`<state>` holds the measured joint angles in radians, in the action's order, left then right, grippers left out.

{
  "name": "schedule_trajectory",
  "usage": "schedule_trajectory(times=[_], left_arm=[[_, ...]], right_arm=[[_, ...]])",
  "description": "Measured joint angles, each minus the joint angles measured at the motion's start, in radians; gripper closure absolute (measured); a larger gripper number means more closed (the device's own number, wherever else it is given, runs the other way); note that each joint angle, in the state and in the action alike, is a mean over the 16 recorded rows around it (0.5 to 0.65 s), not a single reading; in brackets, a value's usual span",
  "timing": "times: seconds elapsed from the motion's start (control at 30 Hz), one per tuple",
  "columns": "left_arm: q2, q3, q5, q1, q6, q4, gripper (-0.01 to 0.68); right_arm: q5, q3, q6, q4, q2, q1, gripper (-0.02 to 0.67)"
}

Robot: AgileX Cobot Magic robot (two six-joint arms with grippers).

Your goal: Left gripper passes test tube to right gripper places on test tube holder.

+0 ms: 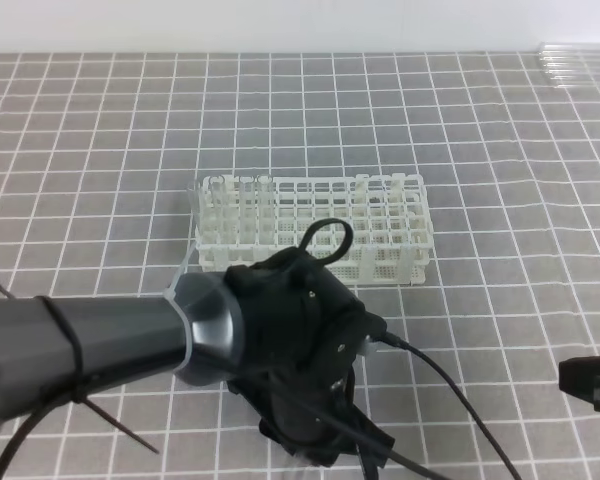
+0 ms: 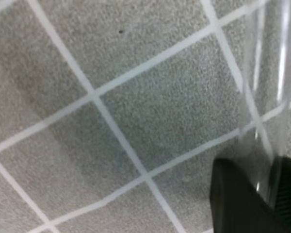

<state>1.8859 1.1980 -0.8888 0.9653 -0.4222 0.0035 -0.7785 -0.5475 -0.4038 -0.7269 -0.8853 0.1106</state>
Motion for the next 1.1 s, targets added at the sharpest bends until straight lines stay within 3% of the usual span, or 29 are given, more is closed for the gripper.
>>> schedule_trajectory(times=[0.5, 1.1], left_arm=[[-0.003, 0.003, -0.010, 0.001, 0.120, 0.046, 0.578], [-0.201, 0.054, 0.012, 0.002, 0.189, 0.078, 0.608]], right_arm=[[-0.003, 0.000, -0.022, -0.020, 0.000, 0.000, 0.662], [-0.050, -0.011, -0.027, -0.029, 0.000, 0.000, 0.662]])
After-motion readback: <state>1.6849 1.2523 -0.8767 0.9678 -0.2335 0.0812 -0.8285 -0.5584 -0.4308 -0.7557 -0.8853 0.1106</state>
